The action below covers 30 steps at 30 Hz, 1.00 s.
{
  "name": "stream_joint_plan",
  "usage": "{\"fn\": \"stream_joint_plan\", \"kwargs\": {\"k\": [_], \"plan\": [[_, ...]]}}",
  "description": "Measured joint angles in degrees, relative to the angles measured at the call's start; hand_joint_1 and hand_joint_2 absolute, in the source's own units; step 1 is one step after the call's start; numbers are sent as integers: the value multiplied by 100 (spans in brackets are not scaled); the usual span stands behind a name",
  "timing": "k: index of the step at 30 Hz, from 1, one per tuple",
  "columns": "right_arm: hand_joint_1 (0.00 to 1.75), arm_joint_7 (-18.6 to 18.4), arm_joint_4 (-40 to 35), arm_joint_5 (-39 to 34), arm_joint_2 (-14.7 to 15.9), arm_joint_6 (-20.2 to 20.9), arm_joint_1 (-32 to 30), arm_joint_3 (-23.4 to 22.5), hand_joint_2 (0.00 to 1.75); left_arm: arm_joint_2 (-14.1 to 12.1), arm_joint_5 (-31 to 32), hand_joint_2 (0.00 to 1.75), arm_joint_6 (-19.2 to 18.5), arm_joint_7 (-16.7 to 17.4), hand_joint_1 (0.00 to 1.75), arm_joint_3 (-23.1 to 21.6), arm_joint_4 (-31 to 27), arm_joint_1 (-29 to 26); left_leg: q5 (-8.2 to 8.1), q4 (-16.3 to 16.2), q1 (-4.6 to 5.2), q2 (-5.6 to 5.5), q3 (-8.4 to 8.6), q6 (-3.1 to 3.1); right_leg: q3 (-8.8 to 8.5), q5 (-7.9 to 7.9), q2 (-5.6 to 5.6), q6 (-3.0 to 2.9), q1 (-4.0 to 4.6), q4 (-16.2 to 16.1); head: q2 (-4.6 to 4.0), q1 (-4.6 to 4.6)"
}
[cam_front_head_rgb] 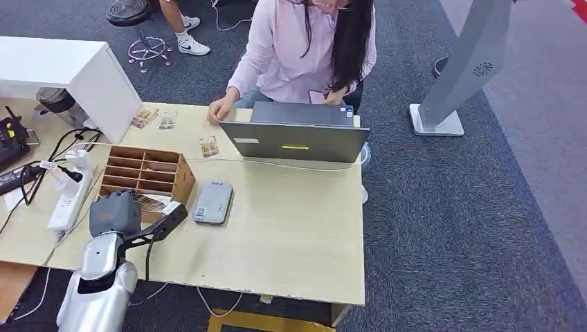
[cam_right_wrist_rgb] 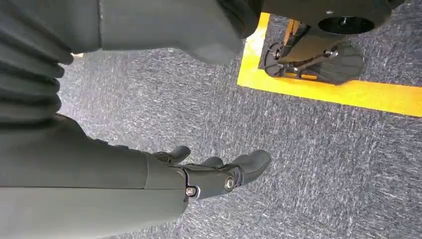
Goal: Pass the card to the sensor for recognition and then transmit it.
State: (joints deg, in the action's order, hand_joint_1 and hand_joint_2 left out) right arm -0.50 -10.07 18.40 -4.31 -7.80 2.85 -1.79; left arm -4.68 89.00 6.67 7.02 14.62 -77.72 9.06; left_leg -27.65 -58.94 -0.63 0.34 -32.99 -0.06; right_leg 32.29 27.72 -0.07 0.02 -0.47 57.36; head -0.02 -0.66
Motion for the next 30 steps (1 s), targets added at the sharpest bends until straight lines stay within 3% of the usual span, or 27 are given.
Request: {"fn": "stream_joint_plan", "kwargs": {"k": [6, 13, 18, 25, 30], "plan": [[0, 41, 0, 0, 0, 0, 0, -65, 0, 6, 0, 175, 57, -181, 175, 0, -72, 2, 0, 0, 0, 0, 1, 0, 1, 0, 0, 0, 0, 0, 0, 0], [0, 63, 0, -7, -24, 0, 0, -190, 0, 144, 0, 175, -181, -376, 175, -59, -783, 19, 0, -1, 1, 2, 2, 0, 2, 0, 1, 0, -2, -1, 0, -2], [0, 68, 0, -44, -33, -2, 1, -321, 0, 289, 0, 175, -364, -662, 175, -356, -1472, 36, 0, -2, 1, 0, 2, 0, 2, 0, 0, 0, -1, -1, 0, 0], [0, 89, 0, -26, -46, -4, -1, -505, 0, 358, -81, 175, -503, -723, 175, -872, -2260, 174, 0, -2, 1, 0, 2, 0, 3, -1, 0, 0, -1, -1, 0, 0], [0, 103, 0, 46, -46, 24, -4, -568, 0, 354, -46, 175, -557, -653, 175, -1071, -2516, 454, 1, -2, 0, 2, 3, 0, 2, -3, 0, -3, -1, 0, 0, 0]]}}
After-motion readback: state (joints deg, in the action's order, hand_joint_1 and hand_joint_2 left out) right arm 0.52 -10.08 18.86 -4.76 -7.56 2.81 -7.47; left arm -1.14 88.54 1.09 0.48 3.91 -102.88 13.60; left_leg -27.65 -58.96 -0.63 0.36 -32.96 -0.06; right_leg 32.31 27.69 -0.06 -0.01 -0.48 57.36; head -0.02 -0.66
